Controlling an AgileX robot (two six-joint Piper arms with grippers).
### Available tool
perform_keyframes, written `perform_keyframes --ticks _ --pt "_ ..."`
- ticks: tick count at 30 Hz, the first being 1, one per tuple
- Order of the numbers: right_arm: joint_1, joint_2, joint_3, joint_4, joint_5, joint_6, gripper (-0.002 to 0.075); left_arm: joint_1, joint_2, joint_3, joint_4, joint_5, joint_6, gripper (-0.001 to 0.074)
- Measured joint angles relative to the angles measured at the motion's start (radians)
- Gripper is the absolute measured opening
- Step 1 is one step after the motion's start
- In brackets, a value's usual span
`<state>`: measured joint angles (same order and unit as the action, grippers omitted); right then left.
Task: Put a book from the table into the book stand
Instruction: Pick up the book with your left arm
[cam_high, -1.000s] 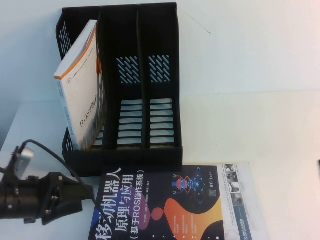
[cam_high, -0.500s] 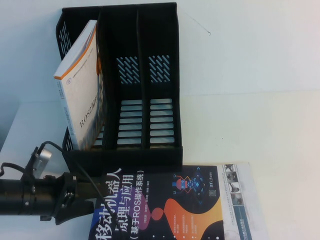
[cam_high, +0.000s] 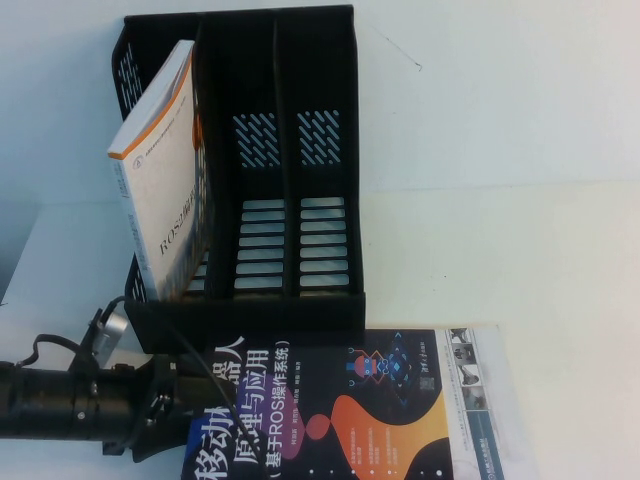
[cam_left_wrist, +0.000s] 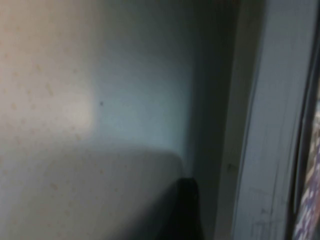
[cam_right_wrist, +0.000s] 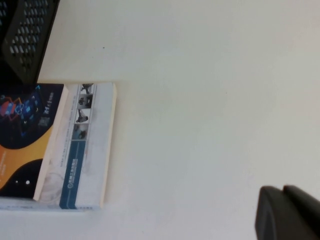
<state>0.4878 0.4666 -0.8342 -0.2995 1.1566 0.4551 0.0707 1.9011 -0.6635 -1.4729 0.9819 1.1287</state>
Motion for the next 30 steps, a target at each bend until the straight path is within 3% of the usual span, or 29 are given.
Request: perform_keyframes --ticks 8,12,21,26,30 --pt "0.000 0.000 0.000 -0.003 0.008 0.000 0.0001 0.000 0.047 0.000 -0.056 0.062 0.039 0.0589" --pt "0.000 0.000 0.000 -0.023 0.008 0.000 0.0001 -0.002 0.064 0.000 -0.080 0.107 0.059 0.0547" --pt "0.000 0.000 0.000 -0.027 0.008 0.004 0.0001 -0.002 0.065 0.000 -0.082 0.094 0.059 0.0338" --pt "0.000 0.000 0.000 -0.027 0.008 0.004 0.0001 -0.002 0.066 0.000 -0.083 0.099 0.059 0.0120" --pt "0.000 0.000 0.000 -0.029 0.002 0.004 0.0001 -0.002 0.066 0.000 -0.089 0.125 0.059 0.0119"
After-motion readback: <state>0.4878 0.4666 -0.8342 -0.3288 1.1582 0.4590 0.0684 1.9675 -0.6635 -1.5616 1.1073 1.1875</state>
